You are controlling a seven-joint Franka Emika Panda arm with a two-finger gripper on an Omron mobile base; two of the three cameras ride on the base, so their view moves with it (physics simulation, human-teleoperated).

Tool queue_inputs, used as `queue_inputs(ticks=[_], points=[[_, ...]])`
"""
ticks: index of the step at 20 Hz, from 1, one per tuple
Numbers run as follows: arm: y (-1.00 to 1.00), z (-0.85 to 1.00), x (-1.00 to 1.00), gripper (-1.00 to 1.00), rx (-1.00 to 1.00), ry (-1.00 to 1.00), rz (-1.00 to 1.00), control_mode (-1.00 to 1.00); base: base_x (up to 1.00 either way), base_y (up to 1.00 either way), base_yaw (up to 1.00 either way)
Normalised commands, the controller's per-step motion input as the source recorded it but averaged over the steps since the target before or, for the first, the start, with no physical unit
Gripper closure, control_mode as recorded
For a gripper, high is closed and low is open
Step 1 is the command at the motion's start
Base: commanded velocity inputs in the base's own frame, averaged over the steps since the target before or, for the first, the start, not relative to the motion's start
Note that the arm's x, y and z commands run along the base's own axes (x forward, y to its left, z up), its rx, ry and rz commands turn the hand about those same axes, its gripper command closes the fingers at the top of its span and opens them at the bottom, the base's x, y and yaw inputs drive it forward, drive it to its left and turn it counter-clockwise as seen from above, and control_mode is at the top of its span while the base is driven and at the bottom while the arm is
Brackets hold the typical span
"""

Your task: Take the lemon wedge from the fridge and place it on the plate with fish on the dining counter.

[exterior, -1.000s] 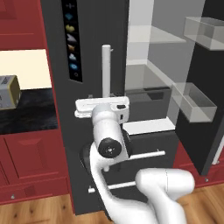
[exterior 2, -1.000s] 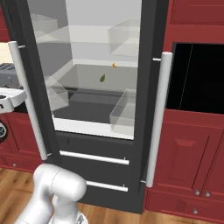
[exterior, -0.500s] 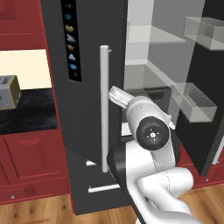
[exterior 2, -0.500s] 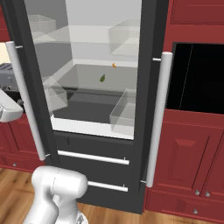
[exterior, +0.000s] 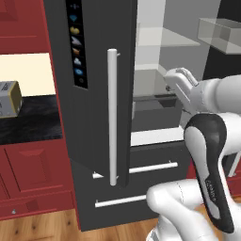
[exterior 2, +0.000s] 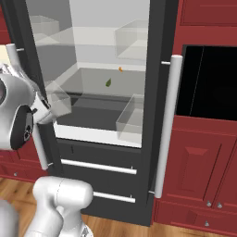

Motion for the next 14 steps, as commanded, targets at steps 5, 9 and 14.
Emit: queue_inputs(ticks=[5,9,14], points=[[-0.35,-0.2,1.0,-1.0,0.31,0.1,0.31,-1.0,0.0,0.0,0.0],[0.0,-0.47,1.0,-1.0,0.13,0.08,0.18,-1.0,0.0,0.0,0.0],[0.2,-0.38,1.0,-1.0,0.12,0.12,0.19,-1.0,0.0,0.0,0.0]])
